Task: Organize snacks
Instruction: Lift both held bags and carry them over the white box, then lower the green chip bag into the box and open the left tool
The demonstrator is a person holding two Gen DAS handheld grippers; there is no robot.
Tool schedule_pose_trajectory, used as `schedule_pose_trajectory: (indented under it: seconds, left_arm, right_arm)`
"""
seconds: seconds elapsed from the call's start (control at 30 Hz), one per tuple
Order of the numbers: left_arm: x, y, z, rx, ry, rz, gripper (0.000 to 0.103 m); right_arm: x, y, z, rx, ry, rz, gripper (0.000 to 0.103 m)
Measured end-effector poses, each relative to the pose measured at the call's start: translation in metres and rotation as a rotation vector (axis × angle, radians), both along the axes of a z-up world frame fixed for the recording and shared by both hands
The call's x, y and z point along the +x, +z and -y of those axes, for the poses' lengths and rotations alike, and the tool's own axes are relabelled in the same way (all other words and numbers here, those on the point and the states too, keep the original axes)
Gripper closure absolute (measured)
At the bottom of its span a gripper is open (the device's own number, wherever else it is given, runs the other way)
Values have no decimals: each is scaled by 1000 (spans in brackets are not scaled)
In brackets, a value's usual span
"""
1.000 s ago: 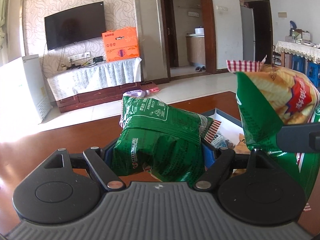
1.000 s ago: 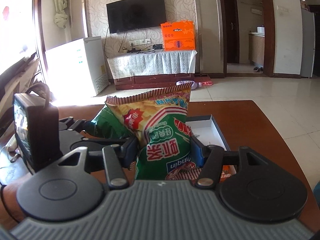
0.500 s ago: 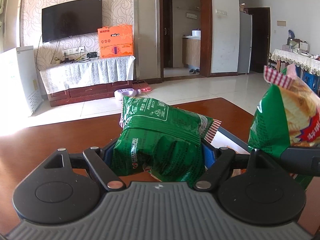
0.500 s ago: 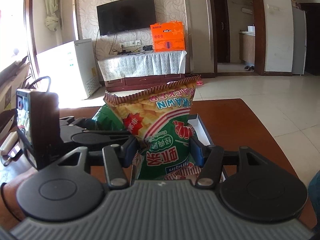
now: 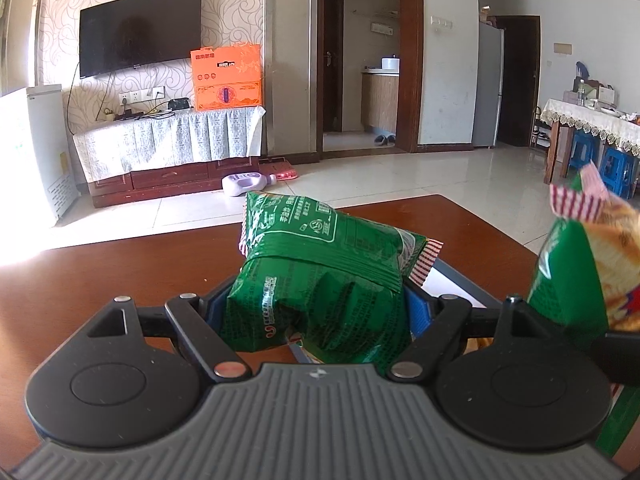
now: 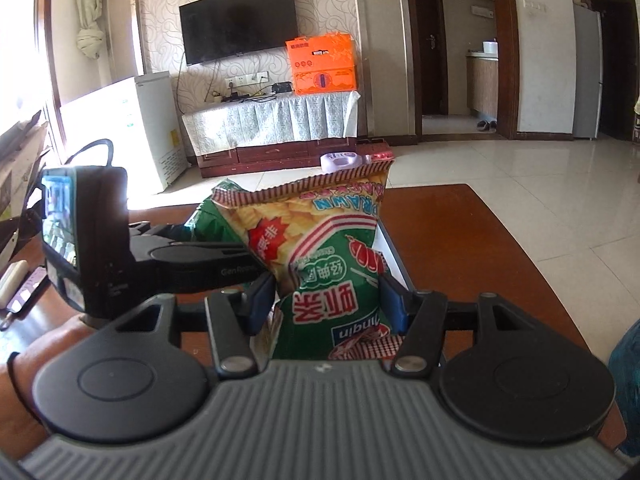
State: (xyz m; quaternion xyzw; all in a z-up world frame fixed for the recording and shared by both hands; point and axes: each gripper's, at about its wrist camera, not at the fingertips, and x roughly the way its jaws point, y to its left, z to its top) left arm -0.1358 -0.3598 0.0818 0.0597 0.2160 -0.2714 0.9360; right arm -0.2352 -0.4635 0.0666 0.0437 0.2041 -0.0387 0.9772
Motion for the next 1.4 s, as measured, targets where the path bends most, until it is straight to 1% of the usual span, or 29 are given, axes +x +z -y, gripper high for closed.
schedule_pose_trajectory:
  seconds: [0.2,0.67,0.97,1.27,1.4]
  left_arm:
    - [6,-5,6,-6,-17,-18,19]
    - [33,-18,27,7,-47,-61,18]
    - [49,-23,32,16,-72,-83,18]
    - [69,-25,30,53,-73,-89,7]
    - [73,-17,15,19,-72,-85,3]
  right_arm:
    - [-3,0,5,31,-14,3,43]
    - [-2,0,9,39,-31,-3,43]
    - [3,1,6,42,-43,-9,43]
    - [9,-3,7,48,-45,-24,43]
    - [13,-6,11,62,-48,-42,43]
